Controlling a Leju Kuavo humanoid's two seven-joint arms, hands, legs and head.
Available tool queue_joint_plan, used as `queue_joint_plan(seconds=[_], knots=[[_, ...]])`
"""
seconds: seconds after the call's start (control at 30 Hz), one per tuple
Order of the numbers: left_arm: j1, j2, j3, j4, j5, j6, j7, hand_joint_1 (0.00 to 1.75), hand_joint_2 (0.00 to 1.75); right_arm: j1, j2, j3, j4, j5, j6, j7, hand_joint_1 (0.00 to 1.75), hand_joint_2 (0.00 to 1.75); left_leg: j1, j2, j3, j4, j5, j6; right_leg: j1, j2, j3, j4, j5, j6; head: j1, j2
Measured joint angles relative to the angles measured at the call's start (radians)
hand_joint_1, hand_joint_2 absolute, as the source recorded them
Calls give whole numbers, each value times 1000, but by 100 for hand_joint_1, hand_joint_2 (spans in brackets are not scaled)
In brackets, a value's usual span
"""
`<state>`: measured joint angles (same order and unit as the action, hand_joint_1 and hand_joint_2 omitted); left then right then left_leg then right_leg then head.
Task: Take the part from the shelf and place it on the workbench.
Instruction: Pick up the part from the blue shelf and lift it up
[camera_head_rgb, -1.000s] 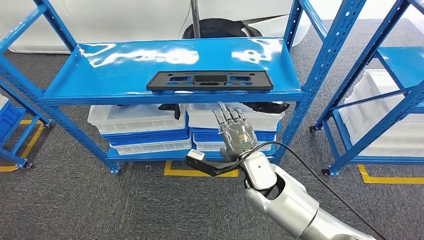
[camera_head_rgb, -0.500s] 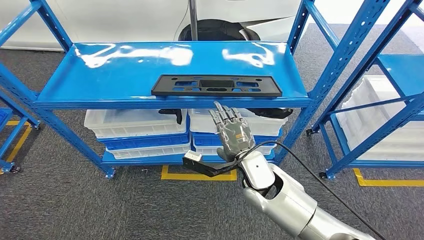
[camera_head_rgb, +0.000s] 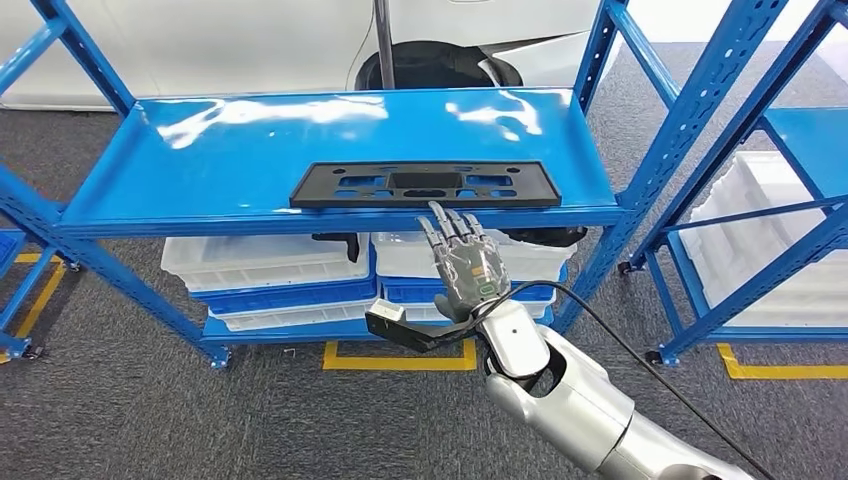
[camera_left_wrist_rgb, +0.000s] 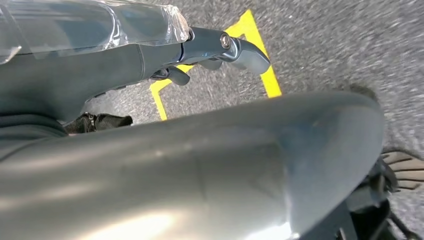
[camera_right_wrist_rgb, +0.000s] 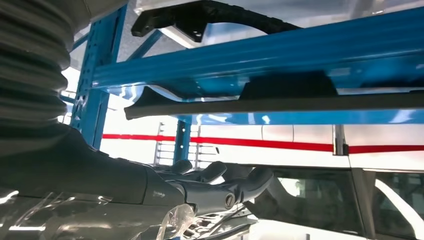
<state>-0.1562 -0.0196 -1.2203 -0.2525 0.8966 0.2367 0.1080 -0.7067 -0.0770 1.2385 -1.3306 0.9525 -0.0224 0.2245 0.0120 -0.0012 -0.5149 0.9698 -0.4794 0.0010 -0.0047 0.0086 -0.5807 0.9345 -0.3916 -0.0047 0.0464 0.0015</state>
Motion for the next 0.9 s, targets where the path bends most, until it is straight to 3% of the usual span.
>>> queue_joint_plan(seconds=[0.1, 0.13, 0.17, 0.2, 0.27, 0.33, 0.43, 0.5, 0.57, 0.63, 0.67, 0.7, 0.8, 0.83, 0.9], knots=[[1, 0, 0, 0, 0, 0, 0, 0, 0, 2, 9, 4, 2, -2, 3, -12, 0, 175, 4, -1, -111, 204, -75, -13, -3, 1, 17, -4, -11, -7, -4, 0], [2, 0, 0, 1, 0, 0, 0, 0, 0, 5, 11, 7, 3, -2, 4, -14, 0, 175, 5, -1, -146, 254, -82, -16, -3, 1, 23, -4, -17, -7, -3, 0], [3, 0, 0, 1, 0, 0, 0, 0, 0, 7, 13, 9, 4, -4, 6, -16, 0, 175, 6, -1, -163, 266, -68, -19, -3, 2, 30, -4, -23, -6, -3, 0], [4, 0, 0, 1, 0, 0, 0, 0, 0, 9, 15, 11, 6, -5, 7, -17, 0, 175, 8, 0, -160, 236, -34, -21, -4, 4, 40, -4, -30, -4, -3, 0], [4, 0, 0, 2, 0, 0, 0, 0, 0, 11, 22, 15, 9, -6, 7, -23, 0, 175, 11, 0, -111, 90, 58, -23, -4, 7, 60, -4, -44, 3, -3, 0], [2, 0, 0, 3, 0, 0, 0, 0, 0, 10, 29, 18, 10, -7, 8, -29, 0, 175, 10, -3, -66, -17, 102, -15, 0, 11, 71, -2, -57, 14, -3, 0], [1, 0, 0, 3, -1, 0, 0, 0, 0, 9, 35, 25, 14, -8, 8, -34, 0, 175, 5, -5, -54, -35, 96, 7, 1, 14, 74, -2, -68, 28, -2, 0], [1, 0, 0, 4, -1, 1, 0, 0, 0, 9, 38, 28, 15, -9, 8, -34, 0, 175, 6, -5, -46, -37, 92, 23, -3, 9, 63, 33, -91, 38, -2, 0], [0, 0, 0, 4, -1, 2, 0, 0, 0, 8, 39, 31, 16, -9, 8, -34, 0, 175, 7, -5, -36, -39, 86, 34, -4, 3, 3, 155, -144, 45, -2, 0], [1, 0, 0, 4, -1, 1, 0, 0, 0, 11, 39, 34, 19, -10, 8, -34, 0, 175, 7, -4, -30, -38, 78, 38, -4, 2, -85, 297, -183, 48, -1, 0], [2, 0, 0, 4, -1, 1, 0, 0, 0, 12, 39, 36, 21, -10, 8, -34, 0, 175, 7, -5, -25, -38, 74, 38, -4, 2, -112, 325, -176, 48, -1, 0], [3, 0, 0, 4, -1, 1, 0, 0, 0, 13, 39, 37, 23, -10, 8, -34, 0, 175, 7, -6, -19, -38, 69, 38, -4, 2, -118, 310, -148, 45, -1, 0], [2, -1, 0, 4, -1, 1, 0, 0, 0, 12, 39, 38, 25, -11, 8, -34, 0, 175, 5, -9, 4, -39, 50, 30, 2, 1, -43, 99, -17, 27, 0, 0], [2, -1, 0, 4, -1, 1, 0, 0, 0, 11, 40, 39, 25, -11, 8, -34, 0, 175, 3, -9, 8, -39, 44, 25, 6, 0, -21, 46, 3, 22, 0, 0], [0, -2, 0, 4, -1, 1, 0, 0, 0, 10, 42, 39, 27, -12, 8, -34, 0, 175, 2, -8, 11, -41, 37, 14, 12, 1, -6, 13, 0, 16, 1, 0]])
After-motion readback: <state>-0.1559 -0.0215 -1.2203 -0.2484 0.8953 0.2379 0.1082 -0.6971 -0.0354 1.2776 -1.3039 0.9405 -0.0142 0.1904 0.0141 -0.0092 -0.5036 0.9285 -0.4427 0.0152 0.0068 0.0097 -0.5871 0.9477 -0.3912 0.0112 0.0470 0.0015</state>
